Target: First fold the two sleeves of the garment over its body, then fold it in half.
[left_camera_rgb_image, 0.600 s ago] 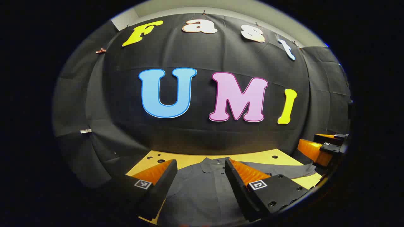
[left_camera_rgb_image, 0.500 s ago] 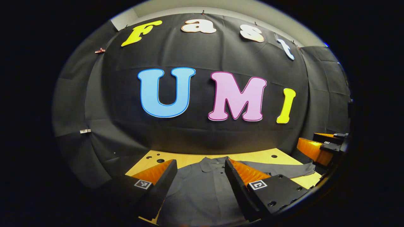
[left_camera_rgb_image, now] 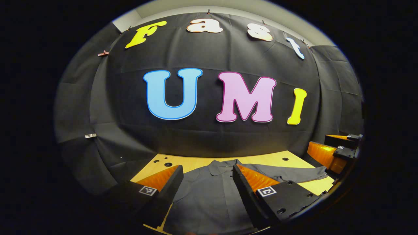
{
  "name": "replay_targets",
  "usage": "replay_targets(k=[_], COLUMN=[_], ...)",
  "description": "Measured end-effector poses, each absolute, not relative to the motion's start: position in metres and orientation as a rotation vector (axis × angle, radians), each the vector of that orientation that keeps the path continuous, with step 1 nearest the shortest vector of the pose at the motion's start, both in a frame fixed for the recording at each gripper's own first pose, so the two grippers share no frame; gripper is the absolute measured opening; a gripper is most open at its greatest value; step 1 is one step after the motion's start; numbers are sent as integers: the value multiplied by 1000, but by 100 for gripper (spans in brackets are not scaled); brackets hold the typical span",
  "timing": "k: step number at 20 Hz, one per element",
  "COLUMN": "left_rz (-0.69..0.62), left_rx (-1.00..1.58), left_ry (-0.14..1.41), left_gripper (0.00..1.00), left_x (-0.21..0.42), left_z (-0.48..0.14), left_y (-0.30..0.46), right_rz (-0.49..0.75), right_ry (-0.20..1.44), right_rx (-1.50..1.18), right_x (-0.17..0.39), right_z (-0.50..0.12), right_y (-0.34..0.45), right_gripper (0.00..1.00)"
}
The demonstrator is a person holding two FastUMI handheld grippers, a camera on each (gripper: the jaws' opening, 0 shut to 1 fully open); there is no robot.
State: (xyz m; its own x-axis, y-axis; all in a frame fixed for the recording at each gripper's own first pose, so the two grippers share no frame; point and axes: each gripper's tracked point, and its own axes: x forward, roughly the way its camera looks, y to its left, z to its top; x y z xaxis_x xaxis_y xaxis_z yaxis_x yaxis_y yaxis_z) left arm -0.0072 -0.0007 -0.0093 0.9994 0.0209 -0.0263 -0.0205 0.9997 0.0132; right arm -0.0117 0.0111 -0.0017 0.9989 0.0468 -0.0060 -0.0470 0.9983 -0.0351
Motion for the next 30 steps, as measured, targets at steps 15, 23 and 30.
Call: replay_targets(k=[15, 23, 30], left_rz=[31, 63, 85], left_rx=[10, -1, 6], left_ry=[44, 59, 94], left_gripper=[96, 96, 96], left_x=[-11, -9, -6], left_z=[-14, -20, -33], left_y=[-6, -3, -7], right_rz=[44, 13, -78], right_ry=[34, 61, 111], right_rx=[-18, -14, 4], right_x=[-6, 3, 16], right_z=[-9, -18, -37], right_y=[-5, -25, -71], right_gripper=[98, 98, 98])
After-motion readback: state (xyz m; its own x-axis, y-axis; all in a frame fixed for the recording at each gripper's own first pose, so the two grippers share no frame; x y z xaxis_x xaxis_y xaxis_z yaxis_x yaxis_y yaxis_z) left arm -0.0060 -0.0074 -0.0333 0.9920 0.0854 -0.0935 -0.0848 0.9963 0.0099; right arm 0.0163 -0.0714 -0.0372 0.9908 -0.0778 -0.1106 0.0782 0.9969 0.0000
